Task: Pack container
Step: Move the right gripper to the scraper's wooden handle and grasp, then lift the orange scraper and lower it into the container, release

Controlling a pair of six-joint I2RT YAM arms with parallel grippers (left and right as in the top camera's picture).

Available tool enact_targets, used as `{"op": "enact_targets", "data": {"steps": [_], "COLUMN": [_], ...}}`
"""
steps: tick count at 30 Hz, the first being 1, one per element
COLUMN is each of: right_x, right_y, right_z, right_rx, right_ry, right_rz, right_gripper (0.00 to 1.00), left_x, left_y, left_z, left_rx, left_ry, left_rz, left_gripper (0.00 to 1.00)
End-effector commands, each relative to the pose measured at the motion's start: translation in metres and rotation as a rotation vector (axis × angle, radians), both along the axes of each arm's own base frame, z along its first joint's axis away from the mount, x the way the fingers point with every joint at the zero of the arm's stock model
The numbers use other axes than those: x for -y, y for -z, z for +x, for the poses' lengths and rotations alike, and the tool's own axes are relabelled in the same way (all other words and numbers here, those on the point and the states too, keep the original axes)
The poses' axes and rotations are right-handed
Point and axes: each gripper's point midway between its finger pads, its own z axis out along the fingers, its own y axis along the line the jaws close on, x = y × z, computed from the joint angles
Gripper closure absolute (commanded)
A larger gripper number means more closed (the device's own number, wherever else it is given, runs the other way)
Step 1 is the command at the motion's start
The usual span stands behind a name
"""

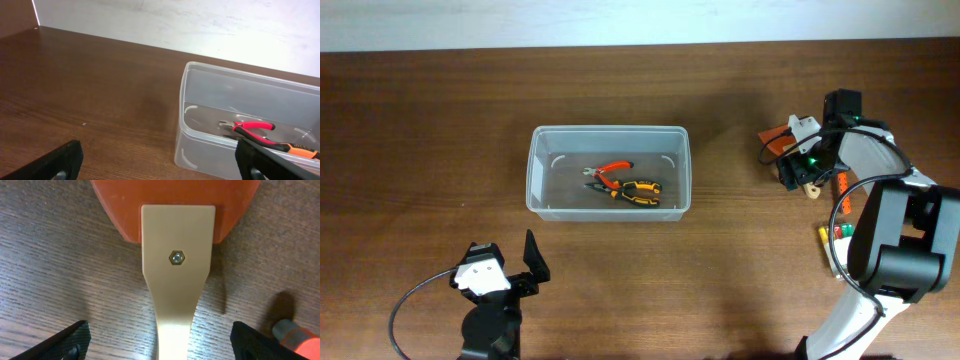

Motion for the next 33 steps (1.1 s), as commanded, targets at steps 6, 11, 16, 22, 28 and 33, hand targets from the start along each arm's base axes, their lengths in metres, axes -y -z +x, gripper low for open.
{"op": "enact_targets", "data": {"steps": [6, 11, 16, 22, 28, 33], "right_x": [-0.005, -0.005, -0.004, -0.009, -0.024, -0.047], "right_y": [0.032, 0.039, 0.038, 0.035, 0.017, -0.030], "right_z": [-0.010, -0.010, -0.004, 0.001, 0.013, 0.036], "right_rx": [-0.073, -0.080, -0.058, -0.048, -0.042, -0.008], "right_ry": [-0.021, -0.024, 0.030, 0.065, 0.062, 0.028], "right_rz": [0.033, 0.035, 0.039, 0.044, 0.049, 0.052], "right_gripper": [0.10, 0.16, 0.71, 0.85, 0.93, 0.94], "left_x": [0.000, 0.000, 0.000, 0.000, 0.000, 0.000], "left_y": [0.001, 0.001, 0.001, 0.001, 0.001, 0.001], "left_z": [0.000, 0.000, 0.000, 0.000, 0.000, 0.000], "left_rx": [-0.001, -0.001, -0.001, -0.001, -0.001, -0.001], "left_ry": [0.003, 0.003, 0.003, 0.003, 0.003, 0.003], "left_rz": [0.009, 0.009, 0.009, 0.009, 0.009, 0.009], "left_gripper": [0.01, 0.01, 0.01, 0.01, 0.01, 0.01]}}
